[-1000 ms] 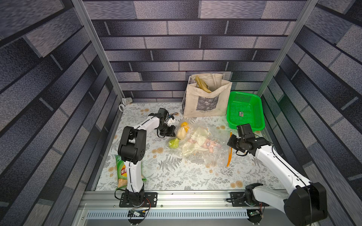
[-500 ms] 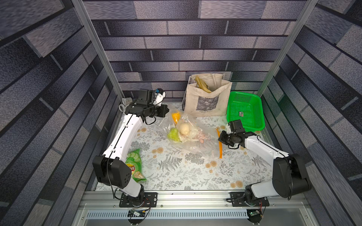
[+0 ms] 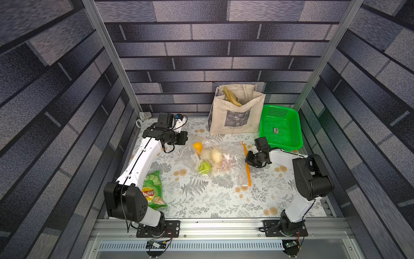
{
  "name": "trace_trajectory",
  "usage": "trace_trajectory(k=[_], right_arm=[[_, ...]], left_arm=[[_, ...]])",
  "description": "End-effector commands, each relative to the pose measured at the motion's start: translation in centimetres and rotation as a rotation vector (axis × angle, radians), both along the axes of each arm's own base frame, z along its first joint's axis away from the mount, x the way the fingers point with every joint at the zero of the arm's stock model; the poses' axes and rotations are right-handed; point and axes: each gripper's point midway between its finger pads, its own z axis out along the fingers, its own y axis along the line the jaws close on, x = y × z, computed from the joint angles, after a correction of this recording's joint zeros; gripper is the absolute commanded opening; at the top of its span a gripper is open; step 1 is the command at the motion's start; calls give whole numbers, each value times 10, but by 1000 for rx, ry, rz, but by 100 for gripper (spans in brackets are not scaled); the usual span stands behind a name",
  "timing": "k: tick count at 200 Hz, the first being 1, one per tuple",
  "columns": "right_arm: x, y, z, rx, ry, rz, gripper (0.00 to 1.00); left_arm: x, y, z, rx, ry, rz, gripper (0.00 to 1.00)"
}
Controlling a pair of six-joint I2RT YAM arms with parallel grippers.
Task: Open the zip-top bag and take out the pear
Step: Adjust the zipper food storage bag at the center of the board.
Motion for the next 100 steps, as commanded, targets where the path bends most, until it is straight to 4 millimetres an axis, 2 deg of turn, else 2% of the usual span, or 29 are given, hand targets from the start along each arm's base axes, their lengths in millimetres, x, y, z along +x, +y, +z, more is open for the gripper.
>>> trace_trajectory(k=[1, 16, 26, 53, 85, 100], right_arm=[[-9, -1, -4, -3, 31, 16, 32], [-11, 5, 2, 27, 29, 35, 46], [-15, 8, 6, 29, 32, 46, 50], [-23, 8, 20, 23, 8, 50, 51], [-29, 17, 31, 64, 5, 68, 52], [-32, 14, 36, 37, -9, 73, 47]], left_arm=[[5, 17, -10, 68, 19, 24, 0], [4, 24, -35, 97, 100, 31, 0], [2, 28, -53, 112, 155, 39, 0], [-7, 43, -89, 190, 220, 75, 0], [-10, 53, -106, 245, 266, 85, 0], [-8, 56, -113, 254, 287, 83, 0]])
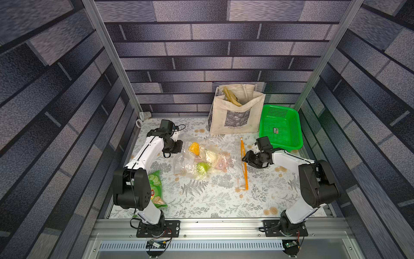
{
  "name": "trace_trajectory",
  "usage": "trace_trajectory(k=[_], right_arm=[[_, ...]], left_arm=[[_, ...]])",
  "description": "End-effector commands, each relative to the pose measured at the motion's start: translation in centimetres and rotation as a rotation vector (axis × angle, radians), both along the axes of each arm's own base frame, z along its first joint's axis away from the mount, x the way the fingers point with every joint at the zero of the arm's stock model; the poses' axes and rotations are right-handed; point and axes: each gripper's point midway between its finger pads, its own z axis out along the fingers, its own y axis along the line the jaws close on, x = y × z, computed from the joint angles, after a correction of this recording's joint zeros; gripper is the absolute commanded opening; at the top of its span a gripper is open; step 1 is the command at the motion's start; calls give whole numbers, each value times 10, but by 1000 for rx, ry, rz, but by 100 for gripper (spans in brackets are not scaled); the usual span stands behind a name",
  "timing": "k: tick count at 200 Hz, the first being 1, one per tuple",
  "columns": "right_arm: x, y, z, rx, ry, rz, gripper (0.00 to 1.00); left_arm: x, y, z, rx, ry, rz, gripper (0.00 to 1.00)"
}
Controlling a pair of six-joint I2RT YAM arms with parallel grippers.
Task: Open the zip-top bag and take out the pear
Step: Adjust the zipper food storage bag at the center of the board.
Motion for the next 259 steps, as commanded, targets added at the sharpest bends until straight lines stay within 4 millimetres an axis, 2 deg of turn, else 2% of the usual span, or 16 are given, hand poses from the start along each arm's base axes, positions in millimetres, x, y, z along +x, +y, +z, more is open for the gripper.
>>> trace_trajectory(k=[1, 25, 40, 56, 66, 92, 114, 134, 174, 200, 236, 259], right_arm=[[-16, 0, 7, -17, 20, 16, 47], [-20, -10, 15, -68, -20, 24, 36], [-22, -1, 20, -16, -48, 68, 33], [-23, 5, 15, 13, -18, 101, 27], [-23, 4, 11, -1, 2, 98, 28], [-17, -10, 7, -81, 17, 36, 47], [-13, -9, 5, -80, 21, 23, 51], [-11, 0, -1, -27, 39, 28, 47], [-9, 5, -16, 0, 86, -1, 43], [-6, 11, -13, 42, 72, 4, 40], [-6, 17, -4, 84, 48, 11, 26], [-5, 19, -9, 94, 63, 9, 24]], left_arm=[[-1, 11, -11, 59, 35, -10, 0], [0, 14, -25, 35, 77, 3, 0], [1, 15, -30, 21, 94, 14, 0], [2, 15, -31, 14, 93, 16, 0], [2, 14, -31, 10, 91, 14, 0], [0, 13, -31, 7, 89, 11, 0], [-1, 13, -32, 3, 89, 9, 0], [-1, 11, -33, -5, 92, 8, 0], [-1, 11, -35, -1, 98, 7, 0], [-1, 11, -36, -3, 99, 7, 0], [0, 10, -36, -6, 98, 7, 0], [1, 9, -36, -13, 98, 5, 0]])
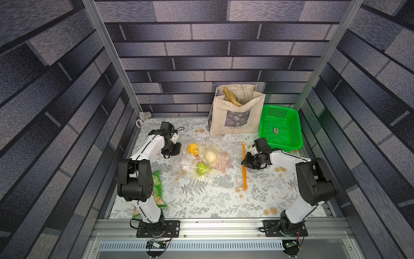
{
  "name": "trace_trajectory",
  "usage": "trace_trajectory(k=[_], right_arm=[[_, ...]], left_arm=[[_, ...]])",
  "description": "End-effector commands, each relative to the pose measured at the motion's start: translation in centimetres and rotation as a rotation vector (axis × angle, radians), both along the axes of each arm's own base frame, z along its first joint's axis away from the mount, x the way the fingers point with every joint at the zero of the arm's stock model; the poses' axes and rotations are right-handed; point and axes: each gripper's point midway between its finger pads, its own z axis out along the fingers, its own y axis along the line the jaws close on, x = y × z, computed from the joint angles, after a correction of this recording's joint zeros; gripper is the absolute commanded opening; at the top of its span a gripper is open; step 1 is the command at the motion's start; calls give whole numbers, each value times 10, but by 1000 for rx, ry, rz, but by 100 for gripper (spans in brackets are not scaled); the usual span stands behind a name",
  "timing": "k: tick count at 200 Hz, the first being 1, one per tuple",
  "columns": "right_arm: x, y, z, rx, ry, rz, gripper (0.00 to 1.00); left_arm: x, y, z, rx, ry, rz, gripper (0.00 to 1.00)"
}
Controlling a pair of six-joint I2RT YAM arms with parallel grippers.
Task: Open the zip-top bag and take out the pear
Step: Adjust the zipper food storage bag at the center of the board, then open the zipper of the food storage bag at the center of the board.
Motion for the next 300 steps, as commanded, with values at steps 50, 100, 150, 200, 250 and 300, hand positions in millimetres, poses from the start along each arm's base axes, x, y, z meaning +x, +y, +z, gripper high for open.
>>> trace_trajectory(k=[50, 100, 150, 200, 250, 300], right_arm=[[-4, -11, -10, -76, 43, -32, 24], [-13, -4, -15, -5, 74, -55, 24], [-18, 5, -7, 83, 80, -94, 27], [-11, 7, 1, 87, 44, -80, 0], [5, 16, 79, 115, -265, 94, 0], [-2, 34, 142, 291, -503, 165, 0]], left_arm=[[-4, -4, -2, -20, 5, -30, 0], [-3, -4, -2, -24, 4, -30, 0], [-3, -6, -3, -30, 5, -32, 1], [-2, -7, -5, -32, 11, -32, 0], [33, 12, 42, -85, -141, 65, 0], [44, 17, 32, -66, -103, 76, 0]])
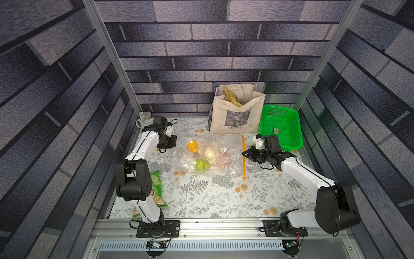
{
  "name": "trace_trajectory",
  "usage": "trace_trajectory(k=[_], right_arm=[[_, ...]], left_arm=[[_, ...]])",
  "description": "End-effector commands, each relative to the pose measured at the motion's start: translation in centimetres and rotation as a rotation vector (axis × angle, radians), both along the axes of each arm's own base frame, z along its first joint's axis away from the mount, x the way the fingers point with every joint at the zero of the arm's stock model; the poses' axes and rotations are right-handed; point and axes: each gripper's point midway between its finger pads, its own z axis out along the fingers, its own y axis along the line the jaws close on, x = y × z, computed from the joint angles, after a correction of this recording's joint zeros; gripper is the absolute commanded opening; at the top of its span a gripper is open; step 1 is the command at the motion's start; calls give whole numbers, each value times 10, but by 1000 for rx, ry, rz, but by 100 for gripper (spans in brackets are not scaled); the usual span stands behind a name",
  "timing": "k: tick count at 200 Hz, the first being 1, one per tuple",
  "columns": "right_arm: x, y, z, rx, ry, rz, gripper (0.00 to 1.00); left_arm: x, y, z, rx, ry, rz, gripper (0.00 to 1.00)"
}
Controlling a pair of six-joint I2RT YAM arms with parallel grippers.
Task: Open the zip-top bag and take out the pear
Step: Open the zipper of the food storage bag at the center of the board.
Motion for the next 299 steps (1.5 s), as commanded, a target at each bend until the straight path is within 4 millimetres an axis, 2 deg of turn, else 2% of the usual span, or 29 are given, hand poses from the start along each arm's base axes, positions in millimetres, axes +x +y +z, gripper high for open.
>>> trace_trajectory(k=[1, 31, 56, 83, 106, 125, 148, 183, 201, 249, 259, 285, 299], right_arm=[[-5, 16, 15, 86, -88, 88, 0], [-11, 25, 32, 169, -163, 141, 0], [-17, 25, 50, 194, -236, 161, 0], [-22, 23, 70, 190, -299, 172, 0], [-25, 20, 83, 166, -336, 175, 0], [-25, 14, 80, 118, -336, 155, 0], [-24, 10, 65, 80, -289, 134, 0], [-20, 6, 44, 63, -251, 99, 0], [-18, 6, 40, 68, -238, 88, 0], [-19, 7, 48, 79, -243, 92, 0], [-20, 7, 50, 75, -247, 93, 0], [-21, 6, 44, 63, -229, 93, 0], [-20, 6, 40, 63, -220, 88, 0]], left_arm=[[3, -3, -10, -13, 38, 12, 0], [-1, 5, -37, 25, 96, 29, 0], [-2, 15, -42, 42, 95, 55, 0], [4, 22, -25, 39, 45, 75, 0], [11, 20, 9, 9, -42, 82, 0], [14, 13, 44, -32, -122, 78, 0], [13, 2, 84, -86, -217, 68, 0], [4, -13, 118, -109, -283, 47, 0], [0, -18, 119, -92, -293, 35, 0], [-5, 1, 76, -17, -183, 68, 0], [-8, 0, 82, -37, -181, 72, 0], [-11, -9, 115, -75, -290, 57, 0], [-10, -9, 120, -89, -301, 49, 0]])
